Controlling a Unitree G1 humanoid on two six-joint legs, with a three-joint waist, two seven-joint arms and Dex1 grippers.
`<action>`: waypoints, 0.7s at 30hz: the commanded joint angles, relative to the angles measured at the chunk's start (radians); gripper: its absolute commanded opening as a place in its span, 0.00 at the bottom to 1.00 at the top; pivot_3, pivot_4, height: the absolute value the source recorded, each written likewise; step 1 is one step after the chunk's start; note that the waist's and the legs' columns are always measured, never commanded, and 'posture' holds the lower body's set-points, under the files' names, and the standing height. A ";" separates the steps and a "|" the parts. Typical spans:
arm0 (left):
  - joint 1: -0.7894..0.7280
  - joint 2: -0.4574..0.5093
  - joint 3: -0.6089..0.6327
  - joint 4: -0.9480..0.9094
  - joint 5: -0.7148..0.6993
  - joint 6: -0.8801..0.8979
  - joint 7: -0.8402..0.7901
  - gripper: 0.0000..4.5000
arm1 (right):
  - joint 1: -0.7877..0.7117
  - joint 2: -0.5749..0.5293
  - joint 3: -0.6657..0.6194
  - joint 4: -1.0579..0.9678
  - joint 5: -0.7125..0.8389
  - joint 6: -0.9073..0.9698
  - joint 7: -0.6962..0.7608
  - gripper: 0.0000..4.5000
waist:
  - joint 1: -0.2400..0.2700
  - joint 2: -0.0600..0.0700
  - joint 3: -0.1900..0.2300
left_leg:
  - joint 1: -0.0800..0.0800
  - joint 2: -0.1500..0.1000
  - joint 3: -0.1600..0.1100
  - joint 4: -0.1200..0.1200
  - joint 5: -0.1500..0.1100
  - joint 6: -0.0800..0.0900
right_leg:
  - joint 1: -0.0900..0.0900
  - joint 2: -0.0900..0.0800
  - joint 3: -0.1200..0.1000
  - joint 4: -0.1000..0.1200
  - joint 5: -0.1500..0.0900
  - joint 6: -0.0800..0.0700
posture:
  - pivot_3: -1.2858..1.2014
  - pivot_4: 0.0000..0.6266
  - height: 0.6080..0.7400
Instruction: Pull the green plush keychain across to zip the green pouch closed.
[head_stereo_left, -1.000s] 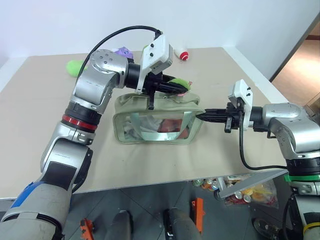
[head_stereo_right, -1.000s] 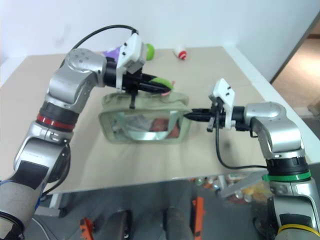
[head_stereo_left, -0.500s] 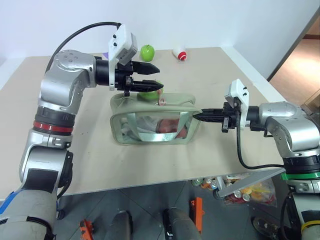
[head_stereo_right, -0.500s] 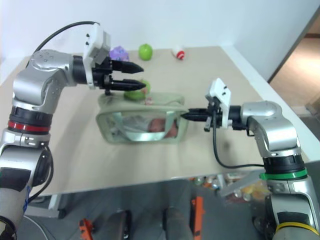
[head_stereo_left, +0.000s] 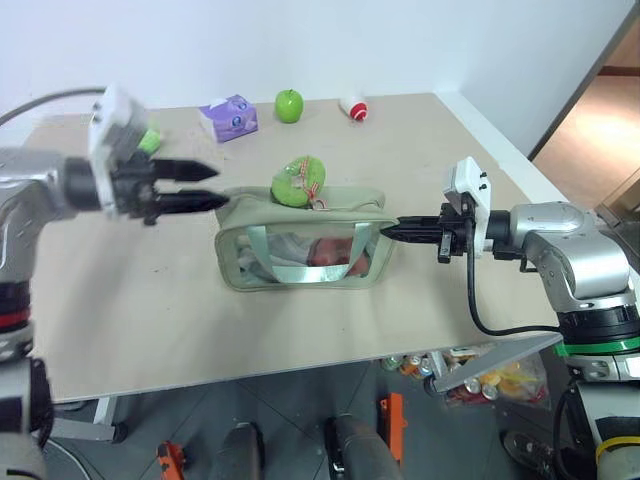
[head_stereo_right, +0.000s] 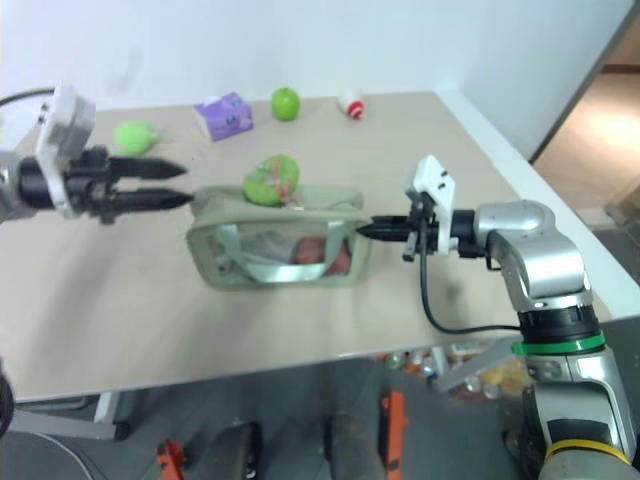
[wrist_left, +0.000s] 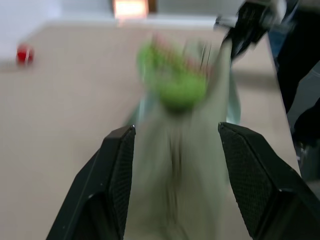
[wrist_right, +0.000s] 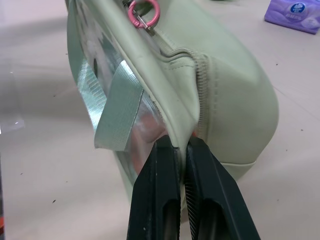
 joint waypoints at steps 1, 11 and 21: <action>0.055 0.029 0.059 -0.081 -0.047 0.017 0.017 0.61 | -0.011 0.007 0.015 0.004 -0.006 -0.011 0.015 0.00 | 0.002 -0.001 0.000 | 0.000 0.000 0.000 0.000 0.000 0.000 | 0.000 0.000 0.000 0.000 0.000 0.000 | 0.52 0.24 1.00; 0.186 -0.008 0.051 -0.135 -0.107 0.035 0.110 0.61 | -0.029 0.016 0.018 0.022 -0.018 -0.024 0.028 0.00 | 0.000 -0.001 -0.001 | 0.001 0.001 0.000 0.000 0.000 0.000 | 0.000 0.002 0.000 0.000 0.001 -0.002 | 0.52 0.24 1.00; 0.171 -0.076 -0.016 -0.078 -0.056 -0.044 0.165 0.55 | -0.013 0.003 0.007 0.002 -0.014 -0.015 0.023 0.00 | 0.000 -0.001 -0.001 | 0.001 0.001 0.000 0.000 0.000 0.000 | 0.000 0.002 0.001 0.000 0.001 -0.003 | 0.52 0.24 1.00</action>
